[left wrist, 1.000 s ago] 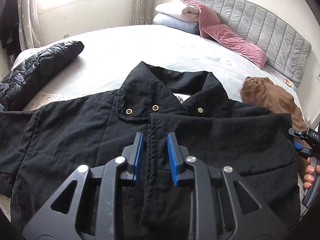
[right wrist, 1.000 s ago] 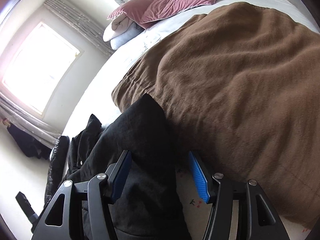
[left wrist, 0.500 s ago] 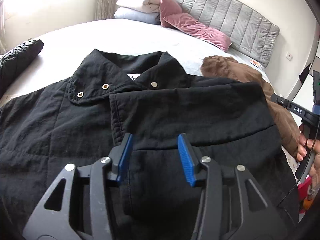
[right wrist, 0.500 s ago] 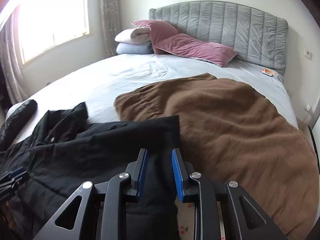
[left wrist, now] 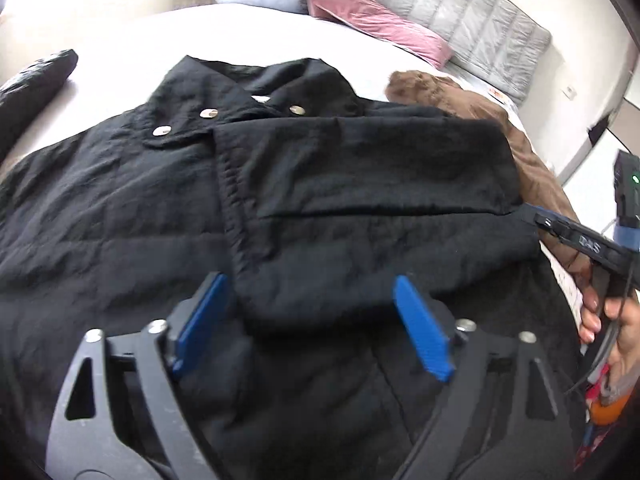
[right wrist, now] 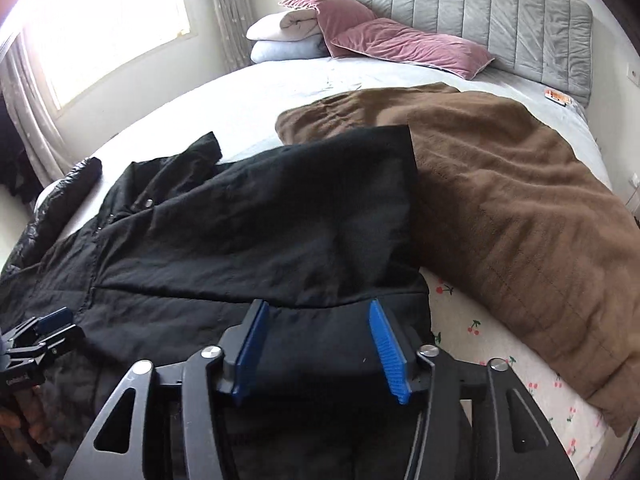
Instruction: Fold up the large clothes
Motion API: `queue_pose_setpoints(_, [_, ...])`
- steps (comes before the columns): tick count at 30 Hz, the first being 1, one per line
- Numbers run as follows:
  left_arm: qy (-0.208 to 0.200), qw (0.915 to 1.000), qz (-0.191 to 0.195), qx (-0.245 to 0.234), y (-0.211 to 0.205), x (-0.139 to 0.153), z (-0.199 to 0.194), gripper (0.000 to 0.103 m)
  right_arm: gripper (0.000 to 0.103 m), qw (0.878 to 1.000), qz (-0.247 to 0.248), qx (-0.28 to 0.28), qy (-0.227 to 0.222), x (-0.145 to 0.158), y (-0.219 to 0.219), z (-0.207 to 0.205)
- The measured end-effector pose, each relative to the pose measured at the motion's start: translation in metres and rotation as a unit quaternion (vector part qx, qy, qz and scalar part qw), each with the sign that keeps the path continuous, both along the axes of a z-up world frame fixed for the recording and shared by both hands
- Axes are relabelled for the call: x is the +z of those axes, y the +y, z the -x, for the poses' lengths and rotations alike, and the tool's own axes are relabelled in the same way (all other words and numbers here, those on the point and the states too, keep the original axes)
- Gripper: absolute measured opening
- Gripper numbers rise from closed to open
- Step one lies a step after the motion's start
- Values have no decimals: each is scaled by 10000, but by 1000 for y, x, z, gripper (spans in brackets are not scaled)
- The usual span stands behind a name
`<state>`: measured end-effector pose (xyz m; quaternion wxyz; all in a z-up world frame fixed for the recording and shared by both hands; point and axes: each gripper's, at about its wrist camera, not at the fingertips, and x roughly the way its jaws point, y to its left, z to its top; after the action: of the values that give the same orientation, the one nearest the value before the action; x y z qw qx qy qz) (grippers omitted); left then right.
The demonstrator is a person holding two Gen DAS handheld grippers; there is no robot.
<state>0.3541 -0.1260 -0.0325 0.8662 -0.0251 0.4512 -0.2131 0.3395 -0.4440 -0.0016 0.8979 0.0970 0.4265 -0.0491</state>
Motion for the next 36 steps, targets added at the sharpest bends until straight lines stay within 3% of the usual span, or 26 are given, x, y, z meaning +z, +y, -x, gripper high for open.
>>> queue_pose_setpoints(6, [326, 9979, -78, 561, 58, 40, 33, 89, 77, 9997, 213, 71, 123, 50, 45, 48])
queue_pose_setpoints(11, [308, 9919, -70, 1226, 132, 63, 68, 95, 84, 9991, 228, 342, 49, 77, 80, 89])
queue_pose_setpoints(16, [366, 9809, 38, 1913, 214, 65, 97, 96, 85, 9992, 180, 341, 112, 75, 97, 112])
queue_pose_setpoints(21, [534, 9615, 399, 2667, 300, 49, 118, 96, 85, 9995, -54, 262, 163, 54, 104, 125])
queue_pose_setpoints(24, [545, 9442, 611, 3190, 351, 31, 124, 96, 85, 9981, -210, 414, 400, 35, 109, 121])
queue_pose_setpoints(27, [547, 9241, 979, 3654, 398, 9, 126, 96, 85, 9979, -392, 361, 366, 27, 110, 118])
queue_pose_setpoints(33, [336, 8661, 2041, 4552, 471, -29, 130, 96, 85, 9978, -307, 367, 467, 10, 116, 110])
queue_pose_setpoints(36, [305, 8438, 2448, 4766, 488, -48, 129, 96, 85, 9964, -504, 430, 533, 1, 117, 105])
